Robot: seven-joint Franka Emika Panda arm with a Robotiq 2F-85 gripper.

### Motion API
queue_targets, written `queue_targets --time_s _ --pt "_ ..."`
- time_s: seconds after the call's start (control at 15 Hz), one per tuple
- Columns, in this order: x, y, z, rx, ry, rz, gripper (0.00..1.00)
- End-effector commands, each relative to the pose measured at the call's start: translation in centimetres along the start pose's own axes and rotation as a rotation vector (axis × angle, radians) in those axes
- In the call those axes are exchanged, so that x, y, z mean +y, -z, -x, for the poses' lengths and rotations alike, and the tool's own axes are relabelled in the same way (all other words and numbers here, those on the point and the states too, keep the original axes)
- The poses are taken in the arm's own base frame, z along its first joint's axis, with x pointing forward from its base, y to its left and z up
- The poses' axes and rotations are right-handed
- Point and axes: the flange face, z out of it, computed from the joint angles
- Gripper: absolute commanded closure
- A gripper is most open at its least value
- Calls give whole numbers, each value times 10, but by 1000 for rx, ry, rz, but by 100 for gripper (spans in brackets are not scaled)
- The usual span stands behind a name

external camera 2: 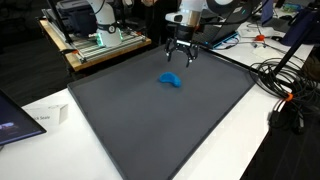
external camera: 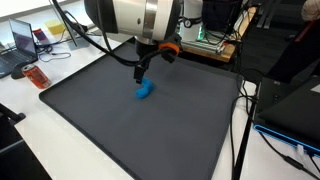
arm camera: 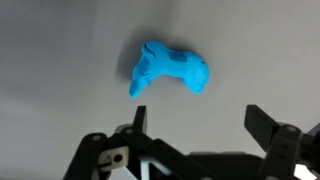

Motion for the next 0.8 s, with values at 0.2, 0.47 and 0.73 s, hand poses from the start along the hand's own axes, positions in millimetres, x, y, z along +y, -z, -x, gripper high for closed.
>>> queue_targets --time_s 0.2,0.47,0.73 --pt "0 1 2 -2 3 -3 0" --pt "2 -6 -7 -89 -84 38 0" --pt "11 -22 -25 -167 -170 54 0"
